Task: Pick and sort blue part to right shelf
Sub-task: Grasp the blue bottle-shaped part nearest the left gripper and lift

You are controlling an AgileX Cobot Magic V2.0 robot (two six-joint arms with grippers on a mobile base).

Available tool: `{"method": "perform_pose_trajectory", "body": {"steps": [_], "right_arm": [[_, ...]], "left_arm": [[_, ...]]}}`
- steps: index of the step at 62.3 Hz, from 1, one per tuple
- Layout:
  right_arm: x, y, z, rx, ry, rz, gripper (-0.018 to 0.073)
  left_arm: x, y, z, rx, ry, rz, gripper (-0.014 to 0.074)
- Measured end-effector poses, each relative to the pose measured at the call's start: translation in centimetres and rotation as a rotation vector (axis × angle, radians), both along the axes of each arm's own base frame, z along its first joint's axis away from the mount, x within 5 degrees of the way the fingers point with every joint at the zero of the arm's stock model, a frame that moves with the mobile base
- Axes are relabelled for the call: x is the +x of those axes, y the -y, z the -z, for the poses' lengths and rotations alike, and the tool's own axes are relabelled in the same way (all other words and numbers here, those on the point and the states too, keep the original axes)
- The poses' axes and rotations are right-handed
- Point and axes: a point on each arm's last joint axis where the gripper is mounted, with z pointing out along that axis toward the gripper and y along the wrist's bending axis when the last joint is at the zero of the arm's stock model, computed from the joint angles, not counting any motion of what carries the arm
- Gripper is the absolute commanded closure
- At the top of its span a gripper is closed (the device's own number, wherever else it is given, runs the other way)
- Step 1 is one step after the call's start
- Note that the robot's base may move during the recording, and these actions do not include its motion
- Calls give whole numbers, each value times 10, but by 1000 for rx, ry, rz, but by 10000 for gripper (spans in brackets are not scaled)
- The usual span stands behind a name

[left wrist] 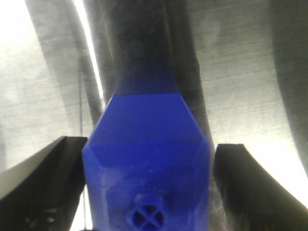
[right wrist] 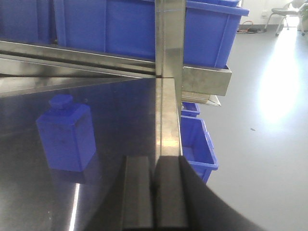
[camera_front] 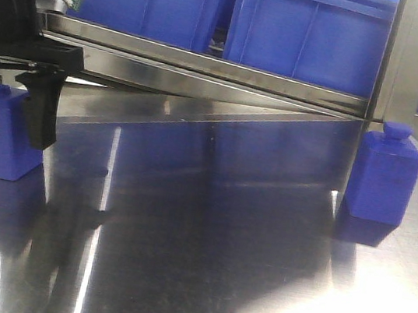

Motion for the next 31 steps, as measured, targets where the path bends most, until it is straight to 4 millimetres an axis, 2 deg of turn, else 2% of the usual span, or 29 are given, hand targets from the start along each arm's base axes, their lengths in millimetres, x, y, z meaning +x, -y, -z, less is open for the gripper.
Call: {"method": "perform_pose_trajectory", "body": {"steps": [14, 31], "right_arm": [[0, 0, 0, 0, 0, 0, 470], [0, 0, 0, -2, -1, 0, 470]], "left_arm": [[0, 0, 0, 1, 1, 1, 248], [0, 0, -1, 2, -1, 1, 274]]}}
